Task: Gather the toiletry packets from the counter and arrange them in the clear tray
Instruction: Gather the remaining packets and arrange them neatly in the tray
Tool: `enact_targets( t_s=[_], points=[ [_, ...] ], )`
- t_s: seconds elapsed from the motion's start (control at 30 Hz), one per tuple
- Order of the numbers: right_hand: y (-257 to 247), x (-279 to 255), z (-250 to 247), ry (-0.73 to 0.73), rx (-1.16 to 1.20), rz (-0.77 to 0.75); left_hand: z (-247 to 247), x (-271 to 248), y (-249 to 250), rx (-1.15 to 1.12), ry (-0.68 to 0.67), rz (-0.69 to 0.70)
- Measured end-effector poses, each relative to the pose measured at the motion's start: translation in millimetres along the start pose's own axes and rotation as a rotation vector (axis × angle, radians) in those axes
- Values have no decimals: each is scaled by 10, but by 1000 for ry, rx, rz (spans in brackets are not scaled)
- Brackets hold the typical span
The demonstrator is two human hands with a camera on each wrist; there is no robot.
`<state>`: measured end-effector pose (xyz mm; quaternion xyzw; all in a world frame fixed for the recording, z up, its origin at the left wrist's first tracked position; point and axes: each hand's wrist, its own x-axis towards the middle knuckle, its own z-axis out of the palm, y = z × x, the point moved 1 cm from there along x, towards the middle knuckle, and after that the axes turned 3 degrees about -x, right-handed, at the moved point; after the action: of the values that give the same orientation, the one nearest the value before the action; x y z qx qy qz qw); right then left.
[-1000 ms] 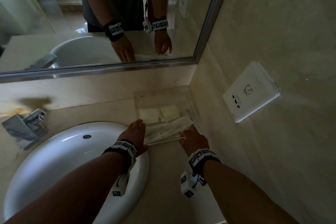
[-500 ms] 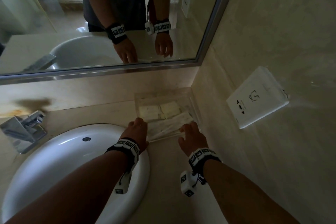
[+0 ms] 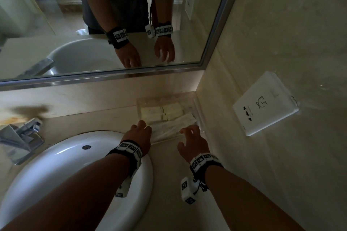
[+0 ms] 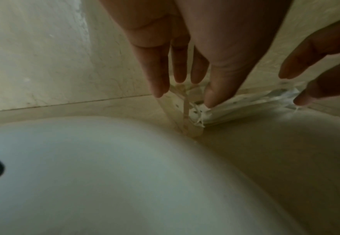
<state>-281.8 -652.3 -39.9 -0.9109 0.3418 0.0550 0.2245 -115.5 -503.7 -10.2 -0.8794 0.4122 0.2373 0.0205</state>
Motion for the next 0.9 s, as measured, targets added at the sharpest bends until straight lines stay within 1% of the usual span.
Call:
enact_targets(
  t_s=[0.13,0.23,0.37,0.63,0.8,0.9],
  points=[
    [33,25,-19,-3,1,-8,27,45,-6,-3,-5,-1],
    [34,57,-35,-30,2,7,67,74,9,5,19,-10],
    [-13,90,9,-46,3,-11,76,111,1,25,46,-12],
    [-24,112,21,-19,0,-15,110,129,3,18,50,-21],
    [-25,111,25,-72,-11,-4,94,81,-42,-109,40,-5],
    [-42,110,4,-100,-32,-6,27,-45,-88,-208,27,-1]
  ],
)
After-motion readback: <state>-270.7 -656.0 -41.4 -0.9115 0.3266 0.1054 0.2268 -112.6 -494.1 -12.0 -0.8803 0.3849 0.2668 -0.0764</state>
